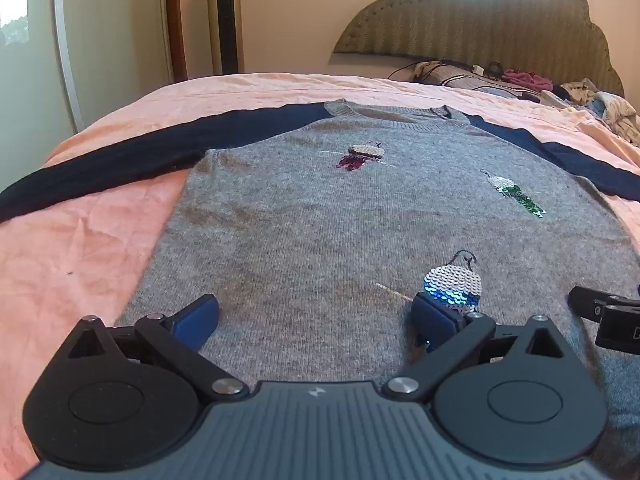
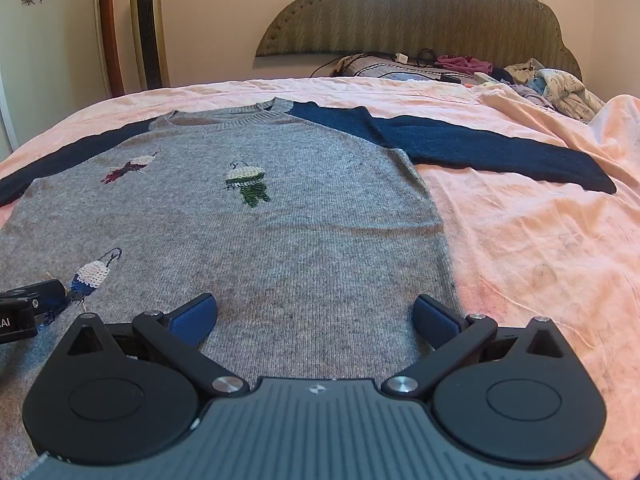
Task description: Fold small clothes
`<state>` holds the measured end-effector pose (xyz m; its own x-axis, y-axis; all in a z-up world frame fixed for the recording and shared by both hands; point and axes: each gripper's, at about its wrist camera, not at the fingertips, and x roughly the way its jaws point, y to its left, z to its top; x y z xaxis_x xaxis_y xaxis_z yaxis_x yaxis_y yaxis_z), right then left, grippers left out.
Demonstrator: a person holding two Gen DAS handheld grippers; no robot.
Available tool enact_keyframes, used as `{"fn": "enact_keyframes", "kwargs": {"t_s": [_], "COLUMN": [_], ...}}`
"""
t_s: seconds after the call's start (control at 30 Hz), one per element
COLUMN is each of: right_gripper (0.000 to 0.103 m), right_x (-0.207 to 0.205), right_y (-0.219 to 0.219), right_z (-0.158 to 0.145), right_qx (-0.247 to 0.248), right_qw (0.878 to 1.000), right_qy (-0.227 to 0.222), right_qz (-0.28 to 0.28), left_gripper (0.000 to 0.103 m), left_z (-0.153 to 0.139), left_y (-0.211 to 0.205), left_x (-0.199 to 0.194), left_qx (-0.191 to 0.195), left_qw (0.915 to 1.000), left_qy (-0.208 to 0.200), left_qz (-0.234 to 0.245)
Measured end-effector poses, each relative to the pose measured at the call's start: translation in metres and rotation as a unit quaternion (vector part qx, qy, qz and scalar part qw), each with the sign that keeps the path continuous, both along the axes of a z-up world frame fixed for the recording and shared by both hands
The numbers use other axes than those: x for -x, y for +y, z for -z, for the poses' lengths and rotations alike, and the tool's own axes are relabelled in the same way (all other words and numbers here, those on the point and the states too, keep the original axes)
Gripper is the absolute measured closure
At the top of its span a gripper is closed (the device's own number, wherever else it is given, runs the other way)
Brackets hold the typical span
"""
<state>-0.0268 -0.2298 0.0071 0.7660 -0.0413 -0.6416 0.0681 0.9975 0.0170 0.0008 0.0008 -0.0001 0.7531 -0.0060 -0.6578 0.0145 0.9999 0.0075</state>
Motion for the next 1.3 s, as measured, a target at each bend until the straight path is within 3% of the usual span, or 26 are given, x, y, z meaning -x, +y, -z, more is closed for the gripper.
{"fn": "enact_keyframes", "kwargs": {"t_s": [0.3,1.3], "right_gripper": [0.0,0.0], "right_x": [0.001,0.001], "right_y": [0.0,0.0], "right_z": [0.0,-0.001], "right_qx": [0.001,-0.001], "right_qw": [1.0,1.0], "right_qy": [0.0,0.0], "right_qz": [0.0,0.0], "left_gripper": [0.0,0.0], "left_z": [-0.002,-0.002], "left_y": [0.012,0.005], "left_x": [0.007,0.009], "left_qx": [0.005,-0.006], "left_qw": [0.9996,0.9998], "left_qy": [0.007,0.001], "left_qz": [0.028,0.019]}}
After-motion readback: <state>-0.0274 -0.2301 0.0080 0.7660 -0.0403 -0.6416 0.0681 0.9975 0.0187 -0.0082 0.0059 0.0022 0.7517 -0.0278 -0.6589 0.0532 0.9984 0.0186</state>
